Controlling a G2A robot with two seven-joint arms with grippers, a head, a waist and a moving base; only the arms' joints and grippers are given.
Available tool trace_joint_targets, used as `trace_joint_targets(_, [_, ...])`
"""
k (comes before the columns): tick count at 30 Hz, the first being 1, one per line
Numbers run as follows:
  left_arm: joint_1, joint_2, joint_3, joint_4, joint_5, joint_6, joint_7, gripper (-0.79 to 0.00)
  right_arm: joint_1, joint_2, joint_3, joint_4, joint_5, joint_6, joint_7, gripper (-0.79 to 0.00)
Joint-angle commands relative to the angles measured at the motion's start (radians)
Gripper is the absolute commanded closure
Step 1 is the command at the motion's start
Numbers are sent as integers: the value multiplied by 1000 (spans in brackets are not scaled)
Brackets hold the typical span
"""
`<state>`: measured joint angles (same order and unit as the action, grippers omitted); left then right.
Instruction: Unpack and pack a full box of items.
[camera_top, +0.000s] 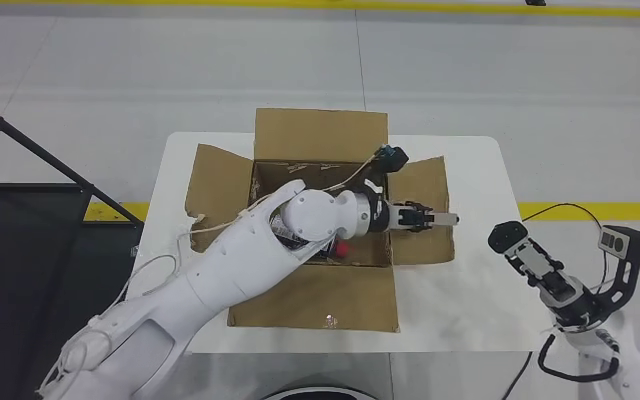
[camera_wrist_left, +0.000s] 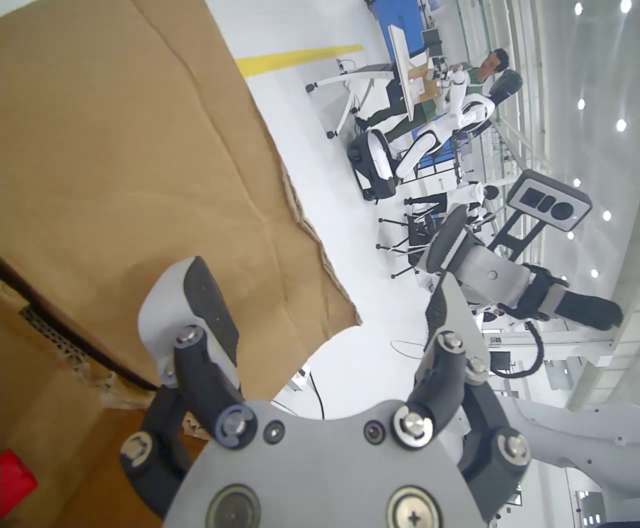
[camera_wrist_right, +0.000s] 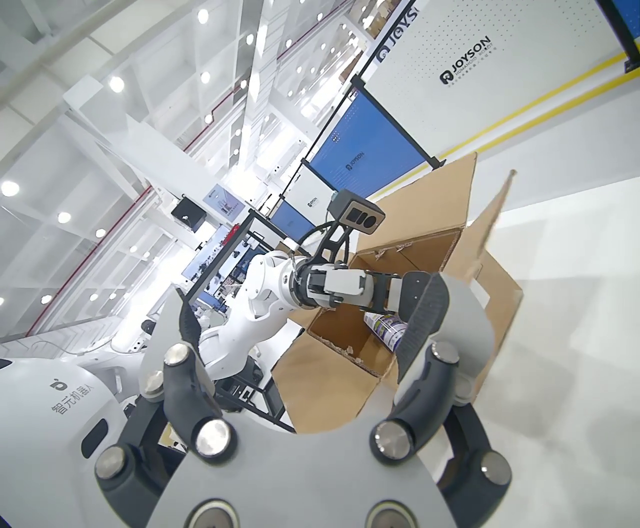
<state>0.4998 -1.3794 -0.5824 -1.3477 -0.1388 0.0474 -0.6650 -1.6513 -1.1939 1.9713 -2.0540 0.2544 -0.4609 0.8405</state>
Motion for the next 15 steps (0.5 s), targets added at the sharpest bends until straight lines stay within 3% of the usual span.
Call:
trace_joint_targets(1, [-10,-12,16,22,1,13,-3,-785,1,0,0,0,-1,0,0,-785])
trace_joint_targets(7, [-37,-43,40,65,10,49,-17,-785,1,0,0,0,-1,0,0,-785])
trace_joint_targets(15, [-43,-62,35,86,29,70,-43,-785,1,0,0,0,-1,0,0,-785])
